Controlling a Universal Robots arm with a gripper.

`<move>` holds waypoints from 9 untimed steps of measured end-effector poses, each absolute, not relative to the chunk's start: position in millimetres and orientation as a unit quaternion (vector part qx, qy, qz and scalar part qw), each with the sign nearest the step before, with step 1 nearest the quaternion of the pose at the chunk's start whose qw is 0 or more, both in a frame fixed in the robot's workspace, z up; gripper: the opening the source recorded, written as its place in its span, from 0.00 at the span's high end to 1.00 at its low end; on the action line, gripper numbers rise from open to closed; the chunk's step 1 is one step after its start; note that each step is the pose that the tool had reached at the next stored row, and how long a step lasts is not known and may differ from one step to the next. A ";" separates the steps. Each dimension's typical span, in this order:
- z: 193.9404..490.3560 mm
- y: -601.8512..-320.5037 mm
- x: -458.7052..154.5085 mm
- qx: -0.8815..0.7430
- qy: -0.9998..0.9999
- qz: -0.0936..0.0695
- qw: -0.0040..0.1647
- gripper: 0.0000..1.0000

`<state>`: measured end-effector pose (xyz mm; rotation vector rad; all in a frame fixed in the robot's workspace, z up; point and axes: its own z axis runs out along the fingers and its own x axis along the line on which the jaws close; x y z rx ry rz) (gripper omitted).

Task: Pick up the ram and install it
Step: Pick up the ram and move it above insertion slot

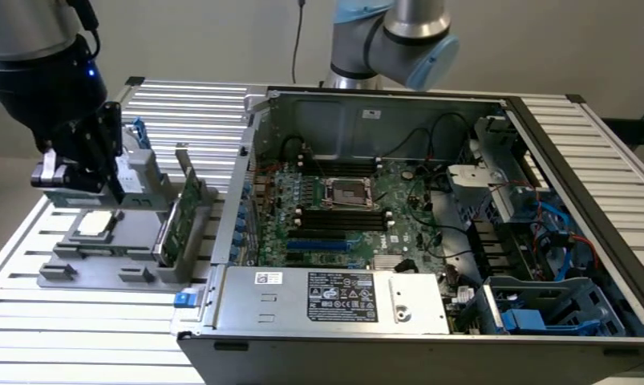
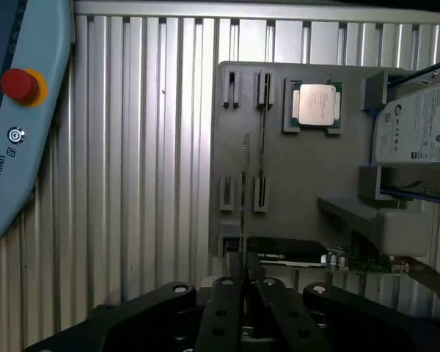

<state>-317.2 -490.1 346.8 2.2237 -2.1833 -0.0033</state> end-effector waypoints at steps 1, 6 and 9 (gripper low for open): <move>350.6 -489.9 -312.7 0.714 -0.701 -0.001 0.013 0.86; 370.9 -489.0 -290.4 0.714 -0.701 -0.001 0.013 0.86; 383.0 -488.5 -277.3 0.713 -0.701 -0.001 0.013 0.86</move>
